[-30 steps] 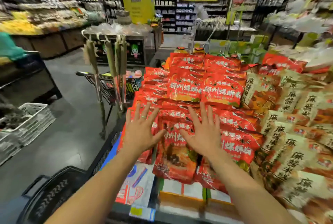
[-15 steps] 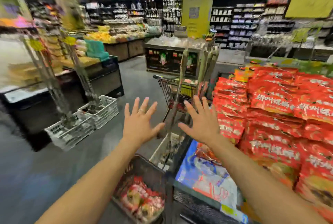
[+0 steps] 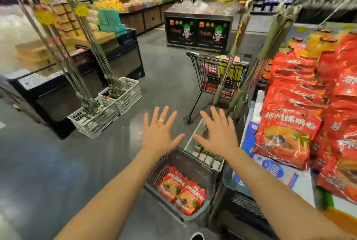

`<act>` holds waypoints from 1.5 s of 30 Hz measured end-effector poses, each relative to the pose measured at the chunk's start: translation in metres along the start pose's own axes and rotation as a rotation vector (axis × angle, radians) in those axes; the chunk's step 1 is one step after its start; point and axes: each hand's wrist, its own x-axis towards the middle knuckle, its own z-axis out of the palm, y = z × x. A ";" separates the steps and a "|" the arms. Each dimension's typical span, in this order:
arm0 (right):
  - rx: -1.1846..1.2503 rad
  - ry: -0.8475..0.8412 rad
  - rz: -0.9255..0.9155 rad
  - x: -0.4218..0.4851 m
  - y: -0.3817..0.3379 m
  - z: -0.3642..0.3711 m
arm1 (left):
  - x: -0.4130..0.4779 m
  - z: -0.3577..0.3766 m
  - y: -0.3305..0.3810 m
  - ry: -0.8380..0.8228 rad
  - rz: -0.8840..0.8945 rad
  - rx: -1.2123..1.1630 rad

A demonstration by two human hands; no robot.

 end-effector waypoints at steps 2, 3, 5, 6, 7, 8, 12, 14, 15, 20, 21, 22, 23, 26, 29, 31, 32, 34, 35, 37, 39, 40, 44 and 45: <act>0.066 -0.069 0.062 0.016 -0.003 0.031 | 0.008 0.031 -0.009 -0.069 0.010 -0.004; 0.088 -0.096 0.092 0.025 -0.004 0.046 | 0.015 0.045 -0.015 -0.107 0.013 0.000; 0.083 -0.147 0.125 0.046 -0.005 0.074 | 0.032 0.072 -0.028 -0.179 0.014 0.009; 0.079 -0.177 0.139 0.055 -0.005 0.087 | 0.042 0.084 -0.035 -0.197 0.016 0.002; 0.086 -0.207 0.158 0.064 -0.003 0.102 | 0.053 0.097 -0.042 -0.211 0.016 -0.009; 0.099 -0.244 0.180 0.071 -0.002 0.115 | 0.062 0.110 -0.049 -0.232 0.010 -0.019; 0.148 -0.362 0.267 0.094 0.002 0.171 | 0.089 0.158 -0.065 -0.347 -0.008 -0.076; 0.177 -0.437 0.314 0.100 0.002 0.198 | 0.095 0.182 -0.068 -0.427 0.004 -0.084; 0.198 -0.476 0.339 0.100 0.000 0.211 | 0.094 0.197 -0.071 -0.471 0.012 -0.076; 0.316 -0.602 0.542 0.092 -0.002 0.290 | 0.093 0.282 -0.092 -0.607 0.052 -0.101; 0.348 -0.629 0.598 0.090 -0.002 0.307 | 0.091 0.300 -0.096 -0.625 0.058 -0.106; 0.393 -0.642 0.661 0.088 -0.003 0.325 | 0.090 0.319 -0.102 -0.625 0.073 -0.120; 0.439 -0.639 0.729 0.086 -0.003 0.342 | 0.089 0.338 -0.107 -0.625 0.082 -0.137; 0.500 -0.590 0.899 0.080 0.000 0.394 | 0.091 0.395 -0.117 -0.663 0.101 -0.152; 0.486 -0.566 1.009 0.078 0.009 0.459 | 0.097 0.465 -0.118 -0.798 0.134 -0.149; 0.542 -0.568 1.115 0.079 0.014 0.506 | 0.099 0.525 -0.120 -0.862 0.135 -0.149; 0.580 -0.565 1.171 0.076 0.015 0.531 | 0.097 0.555 -0.119 -0.882 0.128 -0.160; 0.647 -0.524 1.270 0.061 0.022 0.592 | 0.090 0.609 -0.118 -0.928 0.093 -0.181; 0.667 -0.530 1.314 0.040 0.029 0.637 | 0.084 0.634 -0.117 -0.952 0.058 -0.196; 0.681 -0.583 1.336 0.001 0.041 0.717 | 0.072 0.685 -0.120 -1.002 -0.045 -0.236; 0.658 -0.640 1.336 -0.003 0.044 0.746 | 0.057 0.731 -0.127 -1.050 -0.189 -0.295; 0.631 -0.655 1.348 0.009 0.042 0.743 | 0.049 0.755 -0.132 -1.072 -0.258 -0.327; 0.570 -0.777 1.366 0.002 0.054 0.786 | 0.014 0.831 -0.144 -1.062 -0.476 -0.373; 0.557 -0.784 1.378 -0.006 0.060 0.803 | 0.007 0.846 -0.144 -1.052 -0.530 -0.363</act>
